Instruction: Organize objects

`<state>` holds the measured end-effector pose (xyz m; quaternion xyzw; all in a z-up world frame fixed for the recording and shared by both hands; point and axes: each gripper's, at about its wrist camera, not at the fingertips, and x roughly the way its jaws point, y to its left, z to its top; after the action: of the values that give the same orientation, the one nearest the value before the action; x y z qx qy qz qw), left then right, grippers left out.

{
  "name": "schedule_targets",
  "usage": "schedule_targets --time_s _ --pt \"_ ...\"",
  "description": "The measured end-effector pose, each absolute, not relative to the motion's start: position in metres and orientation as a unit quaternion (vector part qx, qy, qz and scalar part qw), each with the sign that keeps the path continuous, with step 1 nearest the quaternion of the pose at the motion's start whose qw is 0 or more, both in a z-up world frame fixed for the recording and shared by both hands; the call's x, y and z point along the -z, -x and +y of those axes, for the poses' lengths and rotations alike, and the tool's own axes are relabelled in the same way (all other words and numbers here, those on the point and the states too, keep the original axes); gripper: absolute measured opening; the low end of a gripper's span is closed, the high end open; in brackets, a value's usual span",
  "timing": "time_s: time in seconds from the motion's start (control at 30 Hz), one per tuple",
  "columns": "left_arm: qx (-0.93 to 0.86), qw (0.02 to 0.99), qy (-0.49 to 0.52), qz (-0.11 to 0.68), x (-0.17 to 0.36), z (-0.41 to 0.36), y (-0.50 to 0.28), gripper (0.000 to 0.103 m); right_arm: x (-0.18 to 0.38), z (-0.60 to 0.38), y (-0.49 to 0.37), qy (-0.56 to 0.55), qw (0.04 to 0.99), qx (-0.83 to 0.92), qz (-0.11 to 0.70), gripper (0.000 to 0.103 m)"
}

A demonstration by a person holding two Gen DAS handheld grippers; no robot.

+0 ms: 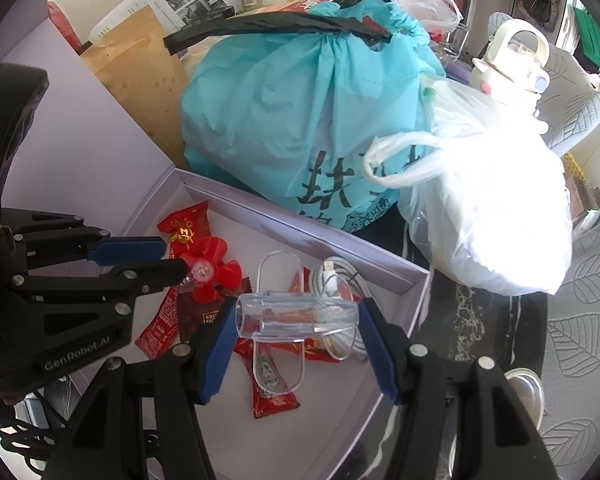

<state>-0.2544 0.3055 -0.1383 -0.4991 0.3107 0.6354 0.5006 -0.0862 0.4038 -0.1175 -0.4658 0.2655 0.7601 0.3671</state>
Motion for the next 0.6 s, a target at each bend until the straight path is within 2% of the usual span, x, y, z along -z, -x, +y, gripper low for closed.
schedule_targets --time_s 0.27,0.33,0.5,0.6 --pt "-0.646 0.489 0.501 0.304 0.122 0.301 0.25 0.023 0.102 0.396 0.075 0.451 0.373 -0.766 0.265 0.063" --pt "-0.65 0.49 0.496 0.302 0.115 0.299 0.246 0.027 0.098 0.397 0.077 0.444 0.372 -0.772 0.261 0.064" --pt "-0.666 0.486 0.48 0.299 0.101 0.292 0.24 0.047 0.083 0.396 0.081 0.44 0.379 -0.776 0.246 0.069" --pt "-0.672 0.487 0.473 0.295 0.092 0.292 0.244 0.052 0.073 0.393 0.077 0.437 0.381 -0.778 0.243 0.07"
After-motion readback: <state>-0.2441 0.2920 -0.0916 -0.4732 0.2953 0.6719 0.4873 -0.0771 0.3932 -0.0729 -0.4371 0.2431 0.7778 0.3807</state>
